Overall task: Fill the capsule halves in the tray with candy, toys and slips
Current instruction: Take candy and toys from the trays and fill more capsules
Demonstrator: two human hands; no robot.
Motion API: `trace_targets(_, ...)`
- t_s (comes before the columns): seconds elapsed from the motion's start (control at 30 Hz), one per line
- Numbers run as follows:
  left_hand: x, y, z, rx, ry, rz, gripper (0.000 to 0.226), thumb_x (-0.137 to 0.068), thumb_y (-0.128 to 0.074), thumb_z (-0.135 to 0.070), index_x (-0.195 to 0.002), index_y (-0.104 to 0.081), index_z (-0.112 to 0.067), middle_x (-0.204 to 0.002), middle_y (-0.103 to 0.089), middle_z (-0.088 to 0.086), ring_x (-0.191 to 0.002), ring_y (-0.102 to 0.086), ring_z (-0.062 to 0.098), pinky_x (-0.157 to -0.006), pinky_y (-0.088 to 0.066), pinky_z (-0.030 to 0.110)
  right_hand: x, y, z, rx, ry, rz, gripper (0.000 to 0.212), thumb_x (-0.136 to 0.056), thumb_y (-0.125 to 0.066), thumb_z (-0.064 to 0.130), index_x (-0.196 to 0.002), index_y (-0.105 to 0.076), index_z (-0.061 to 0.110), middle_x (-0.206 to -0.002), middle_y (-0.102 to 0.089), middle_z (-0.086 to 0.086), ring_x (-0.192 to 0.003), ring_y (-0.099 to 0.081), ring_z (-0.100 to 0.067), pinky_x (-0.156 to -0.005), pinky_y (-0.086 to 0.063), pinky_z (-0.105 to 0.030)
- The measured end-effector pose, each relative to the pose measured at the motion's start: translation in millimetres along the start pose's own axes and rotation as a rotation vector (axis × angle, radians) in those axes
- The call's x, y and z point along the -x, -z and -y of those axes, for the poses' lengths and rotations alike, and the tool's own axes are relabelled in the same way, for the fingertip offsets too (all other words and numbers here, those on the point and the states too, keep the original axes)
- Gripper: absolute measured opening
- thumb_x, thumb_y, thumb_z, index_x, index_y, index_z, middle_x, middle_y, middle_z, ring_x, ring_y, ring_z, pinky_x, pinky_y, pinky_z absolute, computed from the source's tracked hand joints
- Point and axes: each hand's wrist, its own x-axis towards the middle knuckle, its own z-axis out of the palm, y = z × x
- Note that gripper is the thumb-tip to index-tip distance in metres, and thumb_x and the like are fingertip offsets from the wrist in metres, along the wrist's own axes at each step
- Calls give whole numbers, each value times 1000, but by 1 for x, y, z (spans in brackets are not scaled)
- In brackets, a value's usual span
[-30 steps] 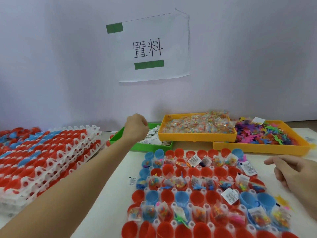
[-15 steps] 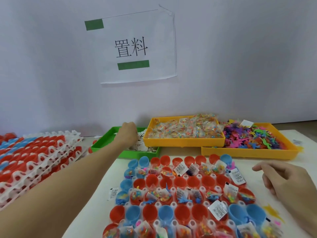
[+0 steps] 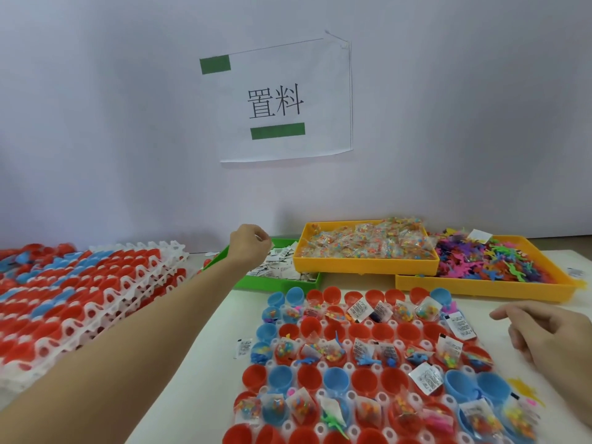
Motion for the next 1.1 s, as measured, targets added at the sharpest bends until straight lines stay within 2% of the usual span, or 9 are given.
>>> trace_targets(0.07, 11, 5, -4, 96, 35, -5, 8, -86, -68, -7, -80, -67, -14, -91, -70, 10, -79, -64, 18, -56, -43, 18, 1, 2, 0, -12, -2, 4, 36, -100, -54, 18, -81, -72, 42, -51, -59, 0, -40, -46, -5, -34, -34, -14)
trace_targets(0.2, 47, 25, -20, 244, 15, -15, 8, -83, -73, -12, -78, -71, -17, -81, -72, 8, -59, -56, 14, -51, -42, 20, 1, 4, 2, -34, 2, 9, 36, -100, -53, 16, -81, -73, 39, -52, -59, 0, -40, -46, -4, -34, -34, -15)
trace_targets(0.37, 133, 73, -29, 415, -80, 12, 7, -78, -80, -12, -78, -73, -11, -69, -74, 5, -56, -64, 12, -57, -54, 20, 0, 6, -1, -27, 21, 42, 31, -99, -53, 18, -82, -74, 35, -53, -59, 0, -40, -46, -4, -33, -33, -14)
trace_targets(0.5, 209, 105, -15, 530, -60, 73, 16, -80, -74, -1, -90, -72, -14, -71, -73, 7, -66, -68, 14, -63, -57, 21, -2, 7, -8, -62, -37, 102, 29, -87, -49, 45, -88, -74, 30, -53, -57, 0, -39, -43, -4, -34, -32, -12)
trace_targets(0.57, 238, 116, -8, 506, -36, 122, 22, -82, -72, 0, -93, -74, -20, -76, -73, 5, -70, -69, 14, -67, -58, 23, -6, 9, -18, -82, -70, 125, 39, -80, -47, 54, -91, -74, 27, -52, -56, 0, -38, -43, -4, -35, -32, -10)
trace_targets(0.7, 280, 125, 3, 415, -17, 250, 28, -83, -68, 3, -79, -77, -24, -77, -74, 4, -69, -68, 12, -69, -55, 20, -20, 10, -42, -81, -118, 133, 42, -84, -48, 55, -95, -74, 23, -54, -57, -3, -38, -42, -6, -37, -33, -9)
trace_targets(0.9, 301, 119, 8, 314, -51, 214, 25, -78, -73, -1, -73, -75, -26, -69, -72, -4, -64, -63, 4, -59, -47, 17, -25, 5, -45, -64, -124, 145, 40, -85, -44, 53, -89, -71, 25, -50, -52, -2, -35, -42, -6, -36, -32, -8)
trace_targets(1.0, 305, 112, 8, 283, -71, 252, 25, -77, -72, 0, -73, -73, -25, -70, -73, 0, -65, -64, 13, -61, -50, 20, -25, 1, -43, -32, -86, 142, 33, -97, -42, 39, -88, -70, 26, -48, -51, -1, -34, -42, -6, -34, -30, -8)
trace_targets(1.1, 306, 105, 9, 259, -84, 248, 23, -77, -71, -2, -71, -72, -24, -71, -73, 0, -68, -65, 19, -65, -55, 25, -24, 0, -42, -40, -87, 127, 32, -96, -43, 40, -88, -70, 24, -48, -53, 1, -35, -42, -7, -34, -30, -8)
